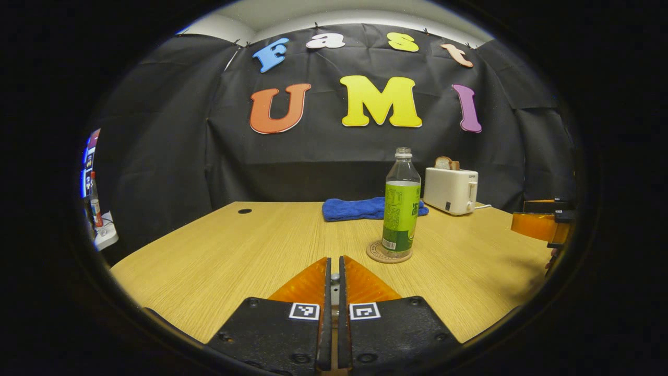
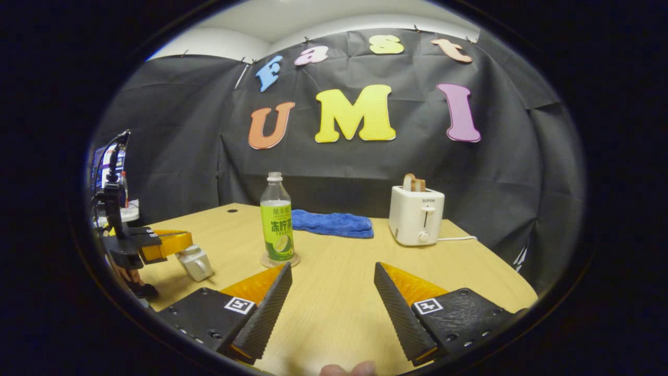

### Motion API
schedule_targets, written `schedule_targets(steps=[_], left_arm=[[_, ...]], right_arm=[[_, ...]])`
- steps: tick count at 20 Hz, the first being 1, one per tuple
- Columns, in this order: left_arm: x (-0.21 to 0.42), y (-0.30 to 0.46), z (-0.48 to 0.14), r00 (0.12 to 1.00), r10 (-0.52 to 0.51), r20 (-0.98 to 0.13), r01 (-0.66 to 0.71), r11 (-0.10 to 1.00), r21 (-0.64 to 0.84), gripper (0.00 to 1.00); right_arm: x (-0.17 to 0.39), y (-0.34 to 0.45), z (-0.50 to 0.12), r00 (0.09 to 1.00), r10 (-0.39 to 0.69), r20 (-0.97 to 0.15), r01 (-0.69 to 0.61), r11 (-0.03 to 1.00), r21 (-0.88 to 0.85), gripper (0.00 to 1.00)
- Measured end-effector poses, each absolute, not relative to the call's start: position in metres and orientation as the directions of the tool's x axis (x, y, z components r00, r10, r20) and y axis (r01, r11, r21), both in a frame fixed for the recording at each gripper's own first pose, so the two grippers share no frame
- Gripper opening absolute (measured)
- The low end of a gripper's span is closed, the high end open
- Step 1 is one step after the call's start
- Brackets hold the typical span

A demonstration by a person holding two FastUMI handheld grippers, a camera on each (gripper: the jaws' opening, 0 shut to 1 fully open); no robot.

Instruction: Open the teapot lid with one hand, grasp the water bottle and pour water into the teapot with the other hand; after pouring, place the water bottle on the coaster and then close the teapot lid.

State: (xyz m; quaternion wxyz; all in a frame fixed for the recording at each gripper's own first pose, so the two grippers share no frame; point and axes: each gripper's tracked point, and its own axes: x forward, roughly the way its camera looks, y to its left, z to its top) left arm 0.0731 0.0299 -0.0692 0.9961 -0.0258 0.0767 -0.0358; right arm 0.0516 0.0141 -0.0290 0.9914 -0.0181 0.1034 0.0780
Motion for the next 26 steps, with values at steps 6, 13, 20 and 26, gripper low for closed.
schedule_targets(steps=[6, 13, 20, 26], left_arm=[[0.071, 0.035, -0.056, 0.992, -0.041, -0.120, 0.036, 0.998, -0.049, 0.28], [0.050, 0.054, 0.000, 0.999, 0.021, -0.024, -0.022, 0.999, -0.040, 1.00], [0.013, 0.026, 0.077, 0.994, -0.022, 0.106, 0.026, 0.999, -0.045, 0.99], [-0.006, -0.001, 0.072, 0.993, -0.056, 0.099, 0.059, 0.998, -0.028, 0.99]], right_arm=[[0.046, 0.006, -0.032, 0.967, 0.140, -0.214, -0.134, 0.990, 0.040, 0.95], [0.037, -0.017, -0.016, 0.981, 0.082, -0.177, -0.076, 0.996, 0.041, 0.94], [0.017, -0.042, 0.045, 0.999, -0.022, -0.039, 0.024, 0.999, 0.034, 0.96], [-0.008, -0.033, 0.059, 0.998, -0.058, 0.021, 0.058, 0.998, -0.019, 0.96]])
